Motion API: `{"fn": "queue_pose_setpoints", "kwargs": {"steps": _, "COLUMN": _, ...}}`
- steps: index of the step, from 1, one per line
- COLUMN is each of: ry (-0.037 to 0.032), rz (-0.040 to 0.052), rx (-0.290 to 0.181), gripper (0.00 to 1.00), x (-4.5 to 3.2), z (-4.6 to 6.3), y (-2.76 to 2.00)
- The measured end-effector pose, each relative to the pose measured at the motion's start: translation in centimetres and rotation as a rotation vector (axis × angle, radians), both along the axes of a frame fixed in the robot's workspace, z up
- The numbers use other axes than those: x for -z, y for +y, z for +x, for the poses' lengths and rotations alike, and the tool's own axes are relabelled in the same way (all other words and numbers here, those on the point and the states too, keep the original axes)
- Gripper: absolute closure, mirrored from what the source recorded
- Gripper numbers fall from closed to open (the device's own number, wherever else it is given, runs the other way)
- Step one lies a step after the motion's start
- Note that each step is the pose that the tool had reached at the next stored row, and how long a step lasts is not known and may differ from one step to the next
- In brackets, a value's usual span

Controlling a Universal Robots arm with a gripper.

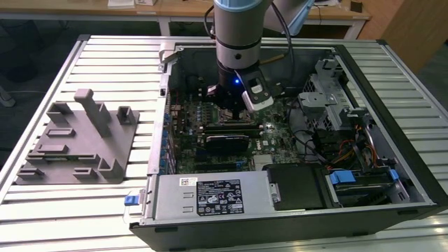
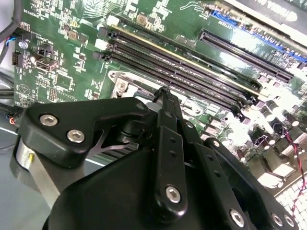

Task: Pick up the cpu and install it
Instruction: 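Install the second cpu locking lever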

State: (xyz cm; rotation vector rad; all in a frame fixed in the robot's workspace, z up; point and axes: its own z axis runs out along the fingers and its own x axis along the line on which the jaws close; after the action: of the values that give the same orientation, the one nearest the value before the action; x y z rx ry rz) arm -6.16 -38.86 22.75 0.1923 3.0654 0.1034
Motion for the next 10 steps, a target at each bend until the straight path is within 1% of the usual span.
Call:
{"fn": "queue_pose_setpoints", "kwargs": {"steps": 2, "ry": 0.0006, "rz": -0.0001, "rx": -0.002, "gripper": 0.89, "x": 0.01, "z": 0.00, "y": -0.17}}
{"fn": "queue_pose_setpoints", "kwargs": {"steps": 3, "ry": 0.0027, "rz": 0.0000, "rx": -0.003, "gripper": 0.89, "x": 0.02, "z": 0.00, "y": -0.19}}
{"fn": "queue_pose_setpoints", "kwargs": {"steps": 4, "ry": 0.0088, "rz": 0.0001, "rx": -0.005, "gripper": 0.89, "x": 0.05, "z": 0.00, "y": -0.20}}
{"fn": "queue_pose_setpoints", "kwargs": {"steps": 5, "ry": 0.0176, "rz": -0.0001, "rx": -0.008, "gripper": 0.89, "x": 0.08, "z": 0.00, "y": -0.22}}
{"fn": "queue_pose_setpoints", "kwargs": {"steps": 6, "ry": 0.0294, "rz": -0.0001, "rx": -0.010, "gripper": 0.89, "x": 0.10, "z": 0.00, "y": -0.22}}
{"fn": "queue_pose_setpoints", "kwargs": {"steps": 7, "ry": 0.0437, "rz": 0.0001, "rx": -0.014, "gripper": 0.89, "x": 0.14, "z": 0.00, "y": -0.22}}
{"fn": "queue_pose_setpoints", "kwargs": {"steps": 9, "ry": 0.0703, "rz": 0.0001, "rx": -0.019, "gripper": 0.89, "x": 0.19, "z": 0.00, "y": -0.22}}
{"fn": "queue_pose_setpoints", "kwargs": {"steps": 10, "ry": 0.0783, "rz": 0.0001, "rx": -0.021, "gripper": 0.89, "x": 0.20, "z": 0.00, "y": -0.22}}
